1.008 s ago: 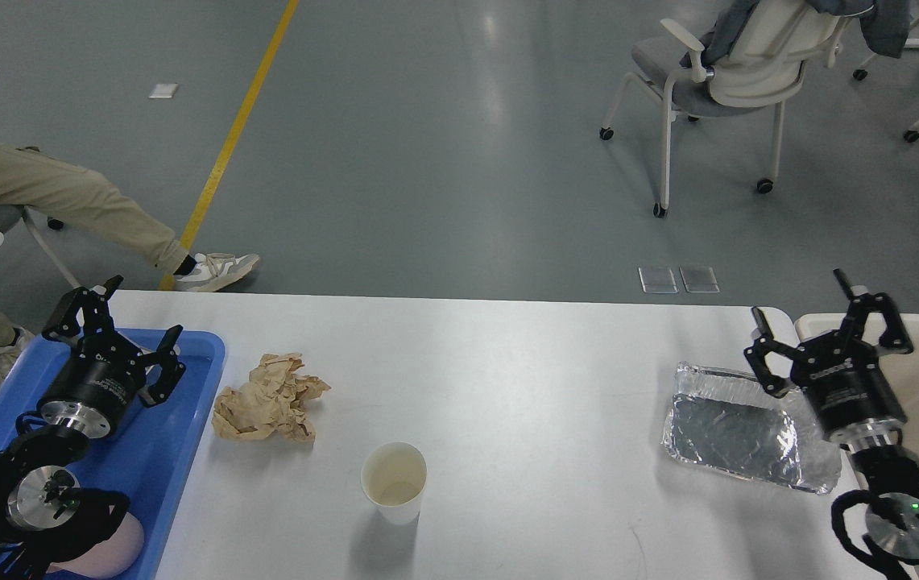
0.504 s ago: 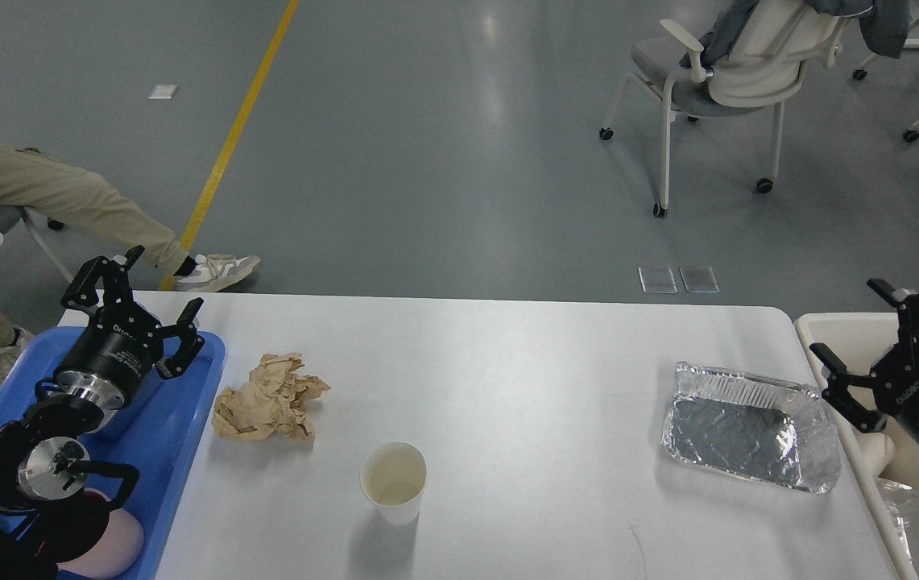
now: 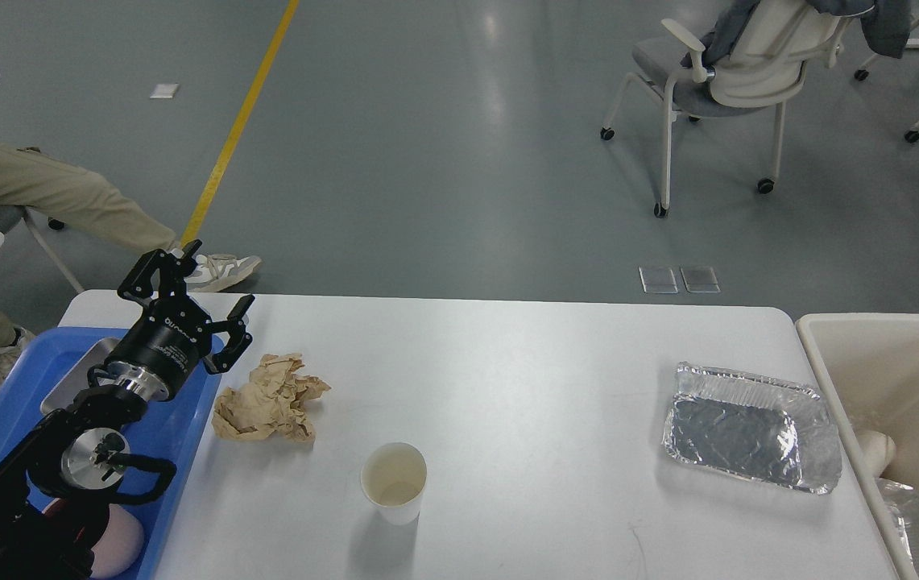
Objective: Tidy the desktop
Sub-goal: 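Withdraw the right gripper from the foil tray toward the bin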
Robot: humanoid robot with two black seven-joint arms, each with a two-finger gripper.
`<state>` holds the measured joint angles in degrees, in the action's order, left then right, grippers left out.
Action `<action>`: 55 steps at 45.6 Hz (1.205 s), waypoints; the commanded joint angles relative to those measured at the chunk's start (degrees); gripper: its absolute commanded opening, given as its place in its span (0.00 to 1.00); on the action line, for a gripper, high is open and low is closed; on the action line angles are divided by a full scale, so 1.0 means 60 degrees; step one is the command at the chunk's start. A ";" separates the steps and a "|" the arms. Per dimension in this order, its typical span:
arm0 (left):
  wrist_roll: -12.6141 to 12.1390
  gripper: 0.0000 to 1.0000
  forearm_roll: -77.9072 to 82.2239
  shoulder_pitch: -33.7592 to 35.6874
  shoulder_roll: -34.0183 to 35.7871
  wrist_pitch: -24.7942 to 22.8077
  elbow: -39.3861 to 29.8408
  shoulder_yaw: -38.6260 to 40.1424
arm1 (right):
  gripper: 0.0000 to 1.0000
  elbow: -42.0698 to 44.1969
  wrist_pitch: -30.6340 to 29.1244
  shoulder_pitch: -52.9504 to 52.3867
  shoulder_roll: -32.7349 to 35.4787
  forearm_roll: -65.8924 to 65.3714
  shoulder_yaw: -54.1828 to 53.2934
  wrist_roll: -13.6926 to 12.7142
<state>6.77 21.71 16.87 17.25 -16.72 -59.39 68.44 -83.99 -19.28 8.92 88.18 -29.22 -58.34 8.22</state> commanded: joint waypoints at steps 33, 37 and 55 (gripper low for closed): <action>0.0073 0.97 0.0029 0.0088 -0.0121 -0.0056 0.0186 0.0283 | 1.00 -0.1163 0.2539 -0.0081 -0.0560 0.0461 0.2384 -0.0008; 0.0073 0.97 0.0014 0.0103 -0.0077 -0.0114 0.0186 0.0283 | 1.00 -0.0915 0.2583 -0.0037 -0.0794 0.0359 0.2647 -0.0008; 0.0147 0.97 -0.0015 -0.0101 0.0041 -0.0656 0.0172 0.0488 | 1.00 0.1311 0.2495 -0.0519 -0.2595 -0.1252 0.3058 0.0197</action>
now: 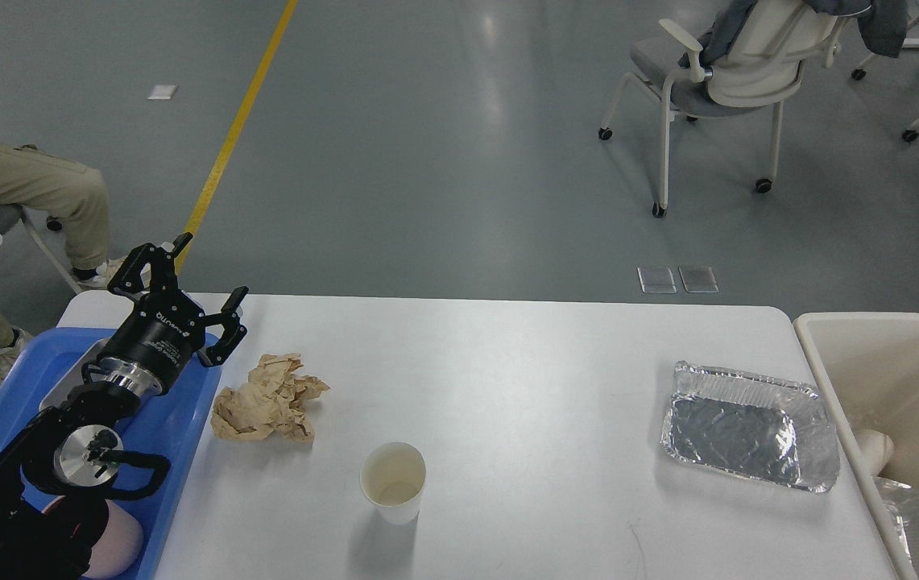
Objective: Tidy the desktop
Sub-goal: 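Withdraw the right gripper from the foil tray toward the bin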
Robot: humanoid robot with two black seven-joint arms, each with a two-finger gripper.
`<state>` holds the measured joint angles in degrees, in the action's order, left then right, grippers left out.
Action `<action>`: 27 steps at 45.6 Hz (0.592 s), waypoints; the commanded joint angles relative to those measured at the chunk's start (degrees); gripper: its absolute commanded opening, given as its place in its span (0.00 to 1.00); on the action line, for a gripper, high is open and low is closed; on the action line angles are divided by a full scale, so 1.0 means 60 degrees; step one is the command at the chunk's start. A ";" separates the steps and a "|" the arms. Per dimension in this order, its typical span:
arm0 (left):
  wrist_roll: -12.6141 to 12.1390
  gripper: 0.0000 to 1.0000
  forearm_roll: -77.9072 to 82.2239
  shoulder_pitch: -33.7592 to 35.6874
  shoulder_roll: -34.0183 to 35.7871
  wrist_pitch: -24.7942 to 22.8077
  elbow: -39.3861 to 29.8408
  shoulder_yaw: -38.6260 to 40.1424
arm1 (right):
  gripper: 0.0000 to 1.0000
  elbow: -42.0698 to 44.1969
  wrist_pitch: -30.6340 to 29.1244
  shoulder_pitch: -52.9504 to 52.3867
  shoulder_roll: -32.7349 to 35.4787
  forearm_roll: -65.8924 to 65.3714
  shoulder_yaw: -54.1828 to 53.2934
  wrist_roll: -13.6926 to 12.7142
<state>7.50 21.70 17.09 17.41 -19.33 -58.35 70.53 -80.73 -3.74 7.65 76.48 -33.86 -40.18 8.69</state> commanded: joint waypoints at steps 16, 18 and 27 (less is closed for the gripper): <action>0.0010 0.97 -0.0013 -0.0358 0.0058 -0.0558 -0.0030 0.0710 | 1.00 0.2908 -0.0886 -0.1523 -0.2711 -0.4066 0.0090 0.1173; 0.0010 0.97 -0.0013 -0.0373 0.0058 -0.0573 -0.0030 0.0754 | 1.00 0.3157 -0.0901 -0.1728 -0.2887 -0.4418 0.0104 0.1407; 0.0024 0.97 -0.0013 -0.0563 0.0058 -0.0631 -0.0030 0.0974 | 1.00 0.4196 -0.1091 -0.3031 -0.3400 -0.4933 0.1171 0.2506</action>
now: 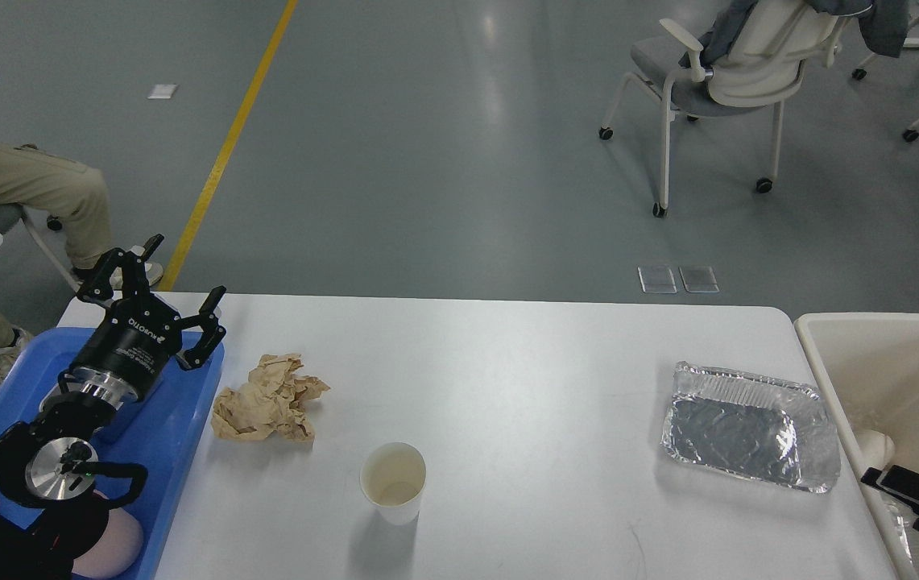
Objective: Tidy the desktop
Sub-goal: 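Withdraw the right gripper from the foil tray toward the bin, then reach the right gripper to the foil tray's edge and grip it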
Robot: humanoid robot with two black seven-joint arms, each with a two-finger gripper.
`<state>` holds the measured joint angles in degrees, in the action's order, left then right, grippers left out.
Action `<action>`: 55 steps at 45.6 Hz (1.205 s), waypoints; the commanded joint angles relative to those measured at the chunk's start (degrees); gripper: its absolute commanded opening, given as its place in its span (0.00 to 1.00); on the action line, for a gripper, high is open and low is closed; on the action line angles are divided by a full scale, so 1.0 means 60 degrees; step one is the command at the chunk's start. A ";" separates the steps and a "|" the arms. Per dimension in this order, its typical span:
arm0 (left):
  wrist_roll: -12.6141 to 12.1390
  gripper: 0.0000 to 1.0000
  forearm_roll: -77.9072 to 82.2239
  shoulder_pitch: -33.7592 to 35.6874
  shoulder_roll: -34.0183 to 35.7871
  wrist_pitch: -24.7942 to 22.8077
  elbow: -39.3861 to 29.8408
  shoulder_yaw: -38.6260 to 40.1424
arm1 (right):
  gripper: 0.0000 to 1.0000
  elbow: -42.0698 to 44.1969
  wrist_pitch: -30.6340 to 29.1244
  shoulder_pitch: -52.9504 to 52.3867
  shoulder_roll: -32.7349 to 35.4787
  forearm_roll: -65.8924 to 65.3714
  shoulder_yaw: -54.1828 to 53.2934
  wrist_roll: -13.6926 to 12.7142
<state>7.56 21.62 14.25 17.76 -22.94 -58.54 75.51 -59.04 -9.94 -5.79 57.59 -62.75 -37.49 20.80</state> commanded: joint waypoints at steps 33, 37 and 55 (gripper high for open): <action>0.0014 0.97 0.0000 -0.0661 0.0073 -0.0351 -0.0013 0.0906 | 1.00 0.2398 -0.0042 -0.2799 -0.2040 -0.0118 0.2894 0.1074; 0.0014 0.97 0.0000 -0.0676 0.0073 -0.0366 -0.0013 0.0921 | 1.00 0.2544 -0.0057 -0.2916 -0.2186 -0.0118 0.2909 0.1074; 0.0014 0.97 0.0000 -0.0881 0.0073 -0.0410 -0.0028 0.1111 | 1.00 0.2852 -0.0057 -0.3311 -0.2655 -0.0118 0.3524 0.1074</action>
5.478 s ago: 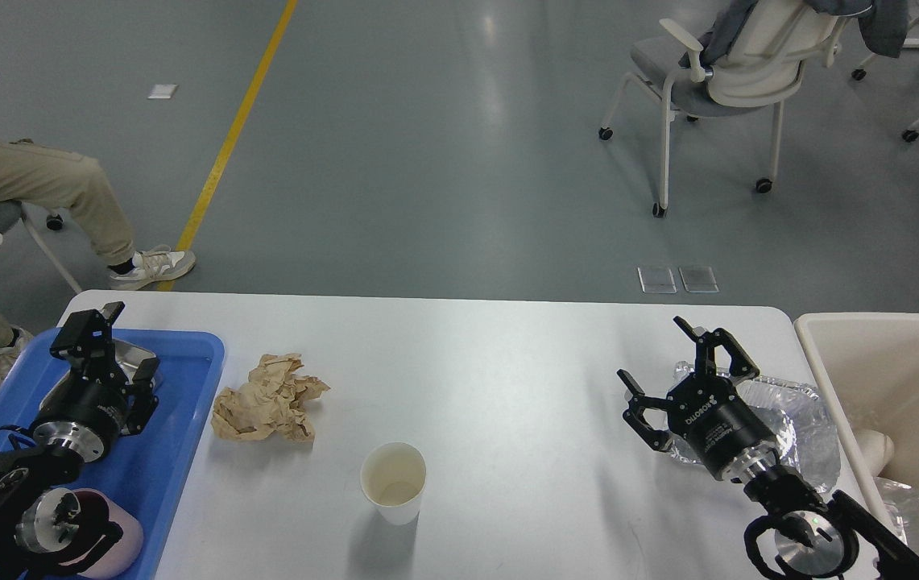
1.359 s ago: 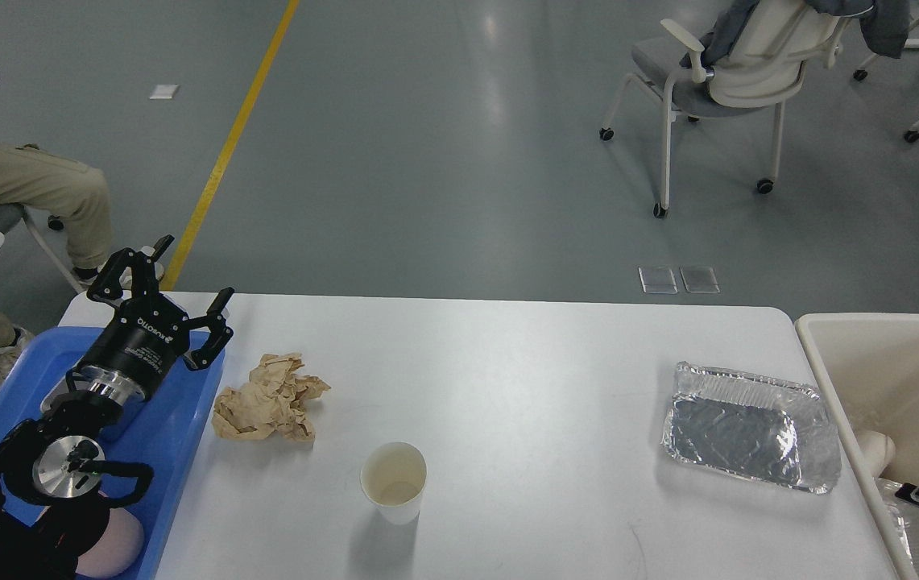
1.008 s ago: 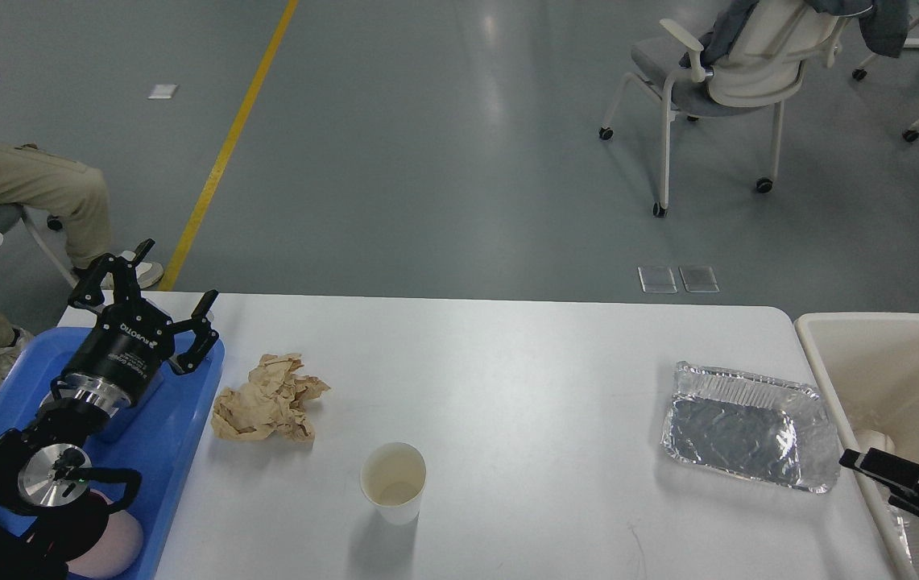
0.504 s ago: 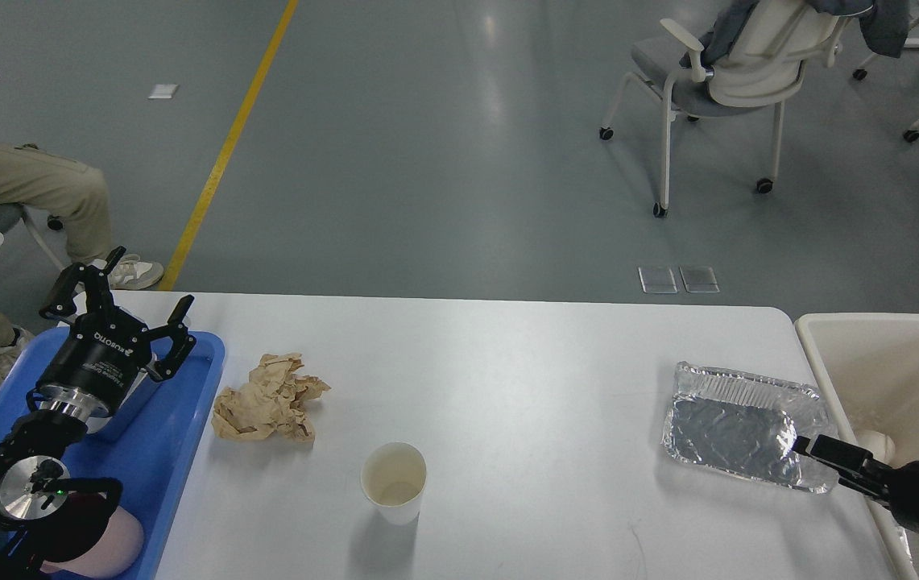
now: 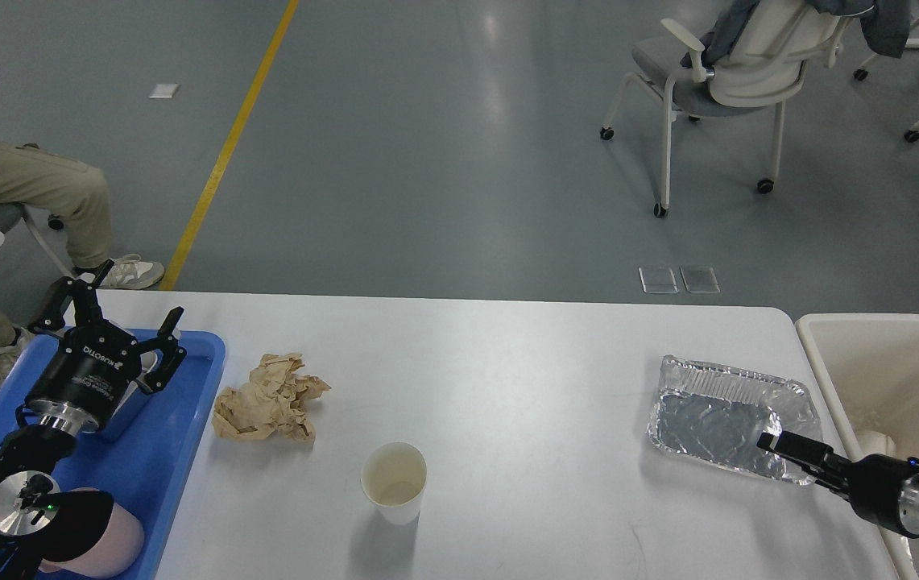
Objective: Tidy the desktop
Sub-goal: 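Reach the right gripper to the foil tray's edge and grip it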
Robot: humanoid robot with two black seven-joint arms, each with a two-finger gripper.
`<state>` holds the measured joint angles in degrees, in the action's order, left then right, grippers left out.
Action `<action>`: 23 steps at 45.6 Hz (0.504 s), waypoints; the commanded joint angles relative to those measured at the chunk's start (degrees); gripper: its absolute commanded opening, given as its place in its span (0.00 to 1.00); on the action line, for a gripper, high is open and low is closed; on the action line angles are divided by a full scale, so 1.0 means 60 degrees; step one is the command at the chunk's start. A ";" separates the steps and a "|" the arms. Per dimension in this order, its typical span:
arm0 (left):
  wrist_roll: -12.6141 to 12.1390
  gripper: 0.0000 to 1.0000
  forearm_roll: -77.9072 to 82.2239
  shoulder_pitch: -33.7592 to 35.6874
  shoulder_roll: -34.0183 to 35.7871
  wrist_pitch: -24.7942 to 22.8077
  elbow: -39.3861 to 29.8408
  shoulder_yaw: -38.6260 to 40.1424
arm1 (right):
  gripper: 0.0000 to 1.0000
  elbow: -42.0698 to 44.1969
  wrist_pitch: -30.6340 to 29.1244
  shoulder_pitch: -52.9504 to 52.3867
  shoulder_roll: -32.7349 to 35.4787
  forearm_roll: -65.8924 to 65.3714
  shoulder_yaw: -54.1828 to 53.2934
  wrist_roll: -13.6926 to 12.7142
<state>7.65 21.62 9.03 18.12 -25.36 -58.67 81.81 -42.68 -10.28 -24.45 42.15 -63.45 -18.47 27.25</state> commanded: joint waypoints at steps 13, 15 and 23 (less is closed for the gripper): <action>-0.0001 0.97 0.0000 -0.0143 0.0012 -0.0035 -0.0022 0.0149 | 1.00 0.0623 0.0014 -0.0246 -0.0711 0.0000 0.0427 0.0000; -0.0001 0.97 0.0000 -0.0143 0.0012 -0.0035 -0.0022 0.0164 | 1.00 0.0726 0.0014 -0.0246 -0.0784 0.0014 0.0427 0.0000; -0.0001 0.97 0.0000 -0.0158 -0.0003 -0.0035 -0.0022 0.0164 | 1.00 0.1107 0.0014 -0.0363 -0.1077 0.0014 0.0427 0.0000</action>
<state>7.65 21.62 8.10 18.18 -25.58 -58.81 82.79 -37.26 -10.19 -26.47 36.63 -63.38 -15.90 27.25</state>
